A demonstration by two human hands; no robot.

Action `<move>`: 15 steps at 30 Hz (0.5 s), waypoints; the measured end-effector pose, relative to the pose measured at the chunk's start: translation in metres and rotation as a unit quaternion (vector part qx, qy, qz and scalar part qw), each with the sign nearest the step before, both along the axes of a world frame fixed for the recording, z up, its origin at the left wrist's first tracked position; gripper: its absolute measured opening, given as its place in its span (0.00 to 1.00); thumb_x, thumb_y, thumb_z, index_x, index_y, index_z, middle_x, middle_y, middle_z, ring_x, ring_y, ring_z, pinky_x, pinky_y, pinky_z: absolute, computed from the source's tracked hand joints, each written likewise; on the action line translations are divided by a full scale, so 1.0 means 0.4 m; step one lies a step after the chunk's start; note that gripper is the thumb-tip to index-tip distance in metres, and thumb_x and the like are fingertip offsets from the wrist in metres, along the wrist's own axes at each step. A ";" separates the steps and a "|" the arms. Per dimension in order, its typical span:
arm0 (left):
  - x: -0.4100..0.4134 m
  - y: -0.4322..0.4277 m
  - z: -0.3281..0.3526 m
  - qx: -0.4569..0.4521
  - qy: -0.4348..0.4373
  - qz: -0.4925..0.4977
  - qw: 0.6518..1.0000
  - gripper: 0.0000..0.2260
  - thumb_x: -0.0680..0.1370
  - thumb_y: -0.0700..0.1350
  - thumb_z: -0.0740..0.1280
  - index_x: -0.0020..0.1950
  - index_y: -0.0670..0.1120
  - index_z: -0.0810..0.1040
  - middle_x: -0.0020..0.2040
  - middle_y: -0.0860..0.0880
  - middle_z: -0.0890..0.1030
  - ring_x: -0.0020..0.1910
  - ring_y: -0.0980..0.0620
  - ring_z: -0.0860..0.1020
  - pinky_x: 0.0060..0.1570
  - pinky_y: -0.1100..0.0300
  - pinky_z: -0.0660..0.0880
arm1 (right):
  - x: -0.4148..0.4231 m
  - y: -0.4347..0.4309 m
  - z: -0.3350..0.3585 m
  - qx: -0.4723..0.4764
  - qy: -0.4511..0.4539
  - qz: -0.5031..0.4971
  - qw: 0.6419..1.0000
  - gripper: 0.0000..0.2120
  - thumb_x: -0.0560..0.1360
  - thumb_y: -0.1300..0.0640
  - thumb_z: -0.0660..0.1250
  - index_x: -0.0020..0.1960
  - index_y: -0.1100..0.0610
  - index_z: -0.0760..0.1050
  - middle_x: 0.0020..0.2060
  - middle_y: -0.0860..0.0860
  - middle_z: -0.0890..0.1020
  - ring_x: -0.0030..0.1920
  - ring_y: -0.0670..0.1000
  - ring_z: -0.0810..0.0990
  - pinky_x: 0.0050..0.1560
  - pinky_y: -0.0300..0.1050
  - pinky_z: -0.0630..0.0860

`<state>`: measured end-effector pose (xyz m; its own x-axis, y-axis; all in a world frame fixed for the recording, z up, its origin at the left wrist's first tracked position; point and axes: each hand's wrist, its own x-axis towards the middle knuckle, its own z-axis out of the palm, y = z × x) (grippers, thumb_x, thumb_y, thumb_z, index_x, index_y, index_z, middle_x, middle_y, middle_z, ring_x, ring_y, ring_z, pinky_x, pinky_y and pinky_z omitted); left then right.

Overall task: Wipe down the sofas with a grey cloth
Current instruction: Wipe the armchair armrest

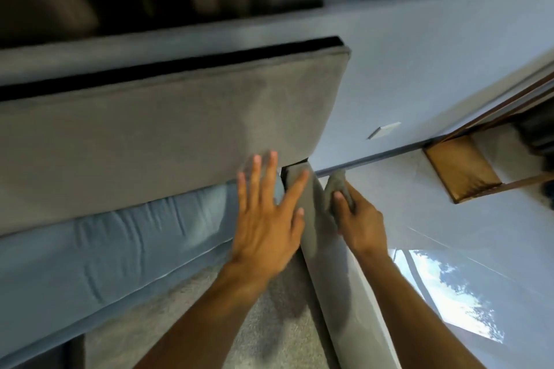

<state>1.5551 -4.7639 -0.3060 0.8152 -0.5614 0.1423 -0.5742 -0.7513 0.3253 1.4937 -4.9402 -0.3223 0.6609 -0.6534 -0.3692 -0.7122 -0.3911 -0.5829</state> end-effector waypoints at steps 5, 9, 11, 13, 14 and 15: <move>-0.049 -0.106 -0.178 0.024 0.188 0.008 0.982 0.24 0.85 0.56 0.56 0.82 0.63 0.55 0.84 0.41 0.41 0.82 0.42 0.34 0.80 0.41 0.40 | -0.055 0.004 -0.066 0.035 0.105 0.115 0.987 0.31 0.76 0.28 0.55 0.75 0.38 0.64 0.60 0.52 0.81 0.60 0.58 0.80 0.59 0.55 0.77; -0.075 -0.124 -0.208 -0.048 0.280 0.034 0.958 0.22 0.86 0.57 0.52 0.80 0.68 0.56 0.84 0.51 0.37 0.82 0.53 0.35 0.79 0.48 0.49 | -0.247 0.037 -0.030 0.012 0.159 0.102 0.982 0.30 0.77 0.30 0.56 0.76 0.40 0.63 0.62 0.50 0.80 0.58 0.55 0.80 0.52 0.48 0.75; -0.071 -0.123 -0.204 -0.032 0.286 0.042 0.957 0.21 0.86 0.57 0.51 0.80 0.69 0.54 0.84 0.52 0.37 0.82 0.53 0.35 0.80 0.45 0.51 | -0.298 0.042 -0.013 0.022 0.191 0.096 0.977 0.31 0.76 0.29 0.56 0.76 0.39 0.63 0.59 0.50 0.82 0.56 0.53 0.81 0.53 0.49 0.78; -0.066 -0.126 -0.195 0.002 0.284 0.040 0.958 0.22 0.86 0.56 0.51 0.80 0.70 0.52 0.84 0.51 0.37 0.82 0.52 0.35 0.81 0.42 0.52 | -0.284 0.023 -0.022 0.028 0.181 0.103 0.978 0.33 0.75 0.28 0.54 0.76 0.40 0.62 0.58 0.50 0.83 0.56 0.53 0.81 0.54 0.51 0.79; -0.063 -0.129 -0.189 0.014 0.290 0.039 0.956 0.22 0.86 0.56 0.51 0.80 0.70 0.52 0.84 0.51 0.37 0.82 0.51 0.35 0.80 0.42 0.52 | -0.253 0.012 -0.029 0.028 0.172 0.107 0.979 0.32 0.76 0.29 0.55 0.76 0.40 0.62 0.58 0.51 0.83 0.56 0.54 0.81 0.54 0.50 0.78; -0.060 -0.130 -0.186 0.024 0.296 0.038 0.954 0.22 0.86 0.56 0.51 0.80 0.70 0.51 0.84 0.50 0.36 0.82 0.51 0.35 0.80 0.41 0.51 | -0.212 0.004 -0.038 0.025 0.167 0.108 0.980 0.30 0.77 0.31 0.56 0.76 0.40 0.63 0.57 0.52 0.83 0.56 0.55 0.81 0.53 0.50 0.77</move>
<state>1.5310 -4.8159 -0.3805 0.7839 -0.4916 -0.3793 -0.2439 -0.8055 0.5401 1.4090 -4.9386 -0.3376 0.6186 -0.4865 -0.6170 -0.7702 -0.5306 -0.3538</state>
